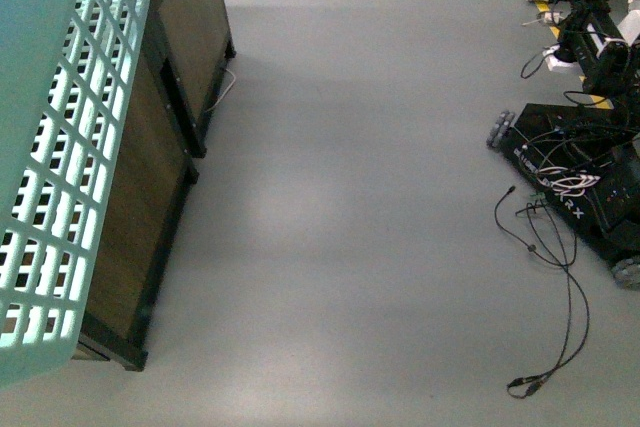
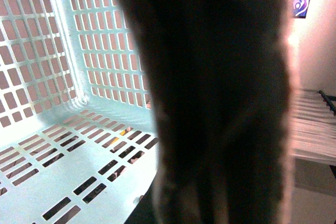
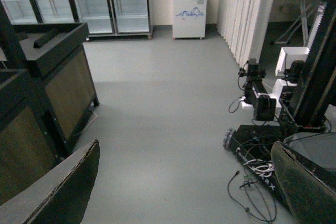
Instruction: Pick lemon and mango into basket
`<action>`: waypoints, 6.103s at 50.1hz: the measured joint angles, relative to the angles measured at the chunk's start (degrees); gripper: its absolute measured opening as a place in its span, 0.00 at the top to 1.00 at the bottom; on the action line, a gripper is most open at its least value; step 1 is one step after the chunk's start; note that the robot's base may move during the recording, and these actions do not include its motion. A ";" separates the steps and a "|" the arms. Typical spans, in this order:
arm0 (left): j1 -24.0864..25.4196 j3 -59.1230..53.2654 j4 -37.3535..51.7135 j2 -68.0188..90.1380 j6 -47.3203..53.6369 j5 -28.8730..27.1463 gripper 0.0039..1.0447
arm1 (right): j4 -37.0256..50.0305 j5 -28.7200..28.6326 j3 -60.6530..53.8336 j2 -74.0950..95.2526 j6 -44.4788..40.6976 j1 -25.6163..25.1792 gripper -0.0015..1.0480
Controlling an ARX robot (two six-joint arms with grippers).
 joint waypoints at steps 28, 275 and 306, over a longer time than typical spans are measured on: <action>0.07 0.00 -0.02 0.00 0.50 -0.55 0.95 | 0.00 -0.17 0.00 -0.02 0.00 0.00 0.08; -40.59 38.23 -4.07 50.53 33.18 10.60 0.96 | 0.00 -0.22 0.00 0.00 -0.02 -0.02 0.08; -40.59 38.23 -4.07 50.31 33.16 10.82 0.96 | -7.26 -3.74 18.73 34.73 31.06 -18.67 0.08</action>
